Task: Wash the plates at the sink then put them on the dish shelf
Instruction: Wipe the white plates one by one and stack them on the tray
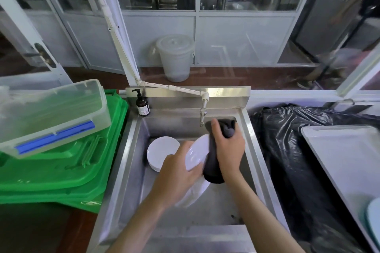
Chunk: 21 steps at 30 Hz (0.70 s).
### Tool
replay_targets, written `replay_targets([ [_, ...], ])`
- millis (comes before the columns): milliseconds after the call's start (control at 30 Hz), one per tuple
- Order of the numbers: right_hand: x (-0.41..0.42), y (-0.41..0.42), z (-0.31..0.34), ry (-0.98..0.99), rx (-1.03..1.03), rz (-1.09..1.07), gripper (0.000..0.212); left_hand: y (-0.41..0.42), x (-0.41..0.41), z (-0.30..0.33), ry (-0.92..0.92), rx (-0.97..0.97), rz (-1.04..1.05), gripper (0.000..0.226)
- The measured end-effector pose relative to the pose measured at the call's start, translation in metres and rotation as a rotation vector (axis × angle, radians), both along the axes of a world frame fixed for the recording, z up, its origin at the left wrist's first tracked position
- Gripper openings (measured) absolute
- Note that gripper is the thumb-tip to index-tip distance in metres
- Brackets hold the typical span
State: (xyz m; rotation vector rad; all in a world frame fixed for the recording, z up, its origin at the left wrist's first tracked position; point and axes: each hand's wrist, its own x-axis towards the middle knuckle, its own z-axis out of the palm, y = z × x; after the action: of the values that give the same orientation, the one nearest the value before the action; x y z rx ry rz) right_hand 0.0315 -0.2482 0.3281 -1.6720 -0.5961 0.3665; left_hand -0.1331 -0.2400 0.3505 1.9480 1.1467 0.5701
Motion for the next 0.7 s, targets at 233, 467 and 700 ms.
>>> replay_targets([
  [233, 0.024, 0.003, 0.000, 0.074, -0.046, 0.165, 0.037, 0.006, 0.002, 0.001, -0.008, -0.036, -0.072, 0.035],
  [467, 0.002, 0.000, 0.009, -0.221, 0.060, 0.326, 0.027, 0.005, 0.005, -0.007, -0.095, -0.059, -0.103, 0.030],
  [700, 0.015, 0.002, 0.000, -0.134, -0.029, 0.277, 0.021, 0.011, 0.004, -0.008, -0.068, -0.099, -0.100, 0.035],
])
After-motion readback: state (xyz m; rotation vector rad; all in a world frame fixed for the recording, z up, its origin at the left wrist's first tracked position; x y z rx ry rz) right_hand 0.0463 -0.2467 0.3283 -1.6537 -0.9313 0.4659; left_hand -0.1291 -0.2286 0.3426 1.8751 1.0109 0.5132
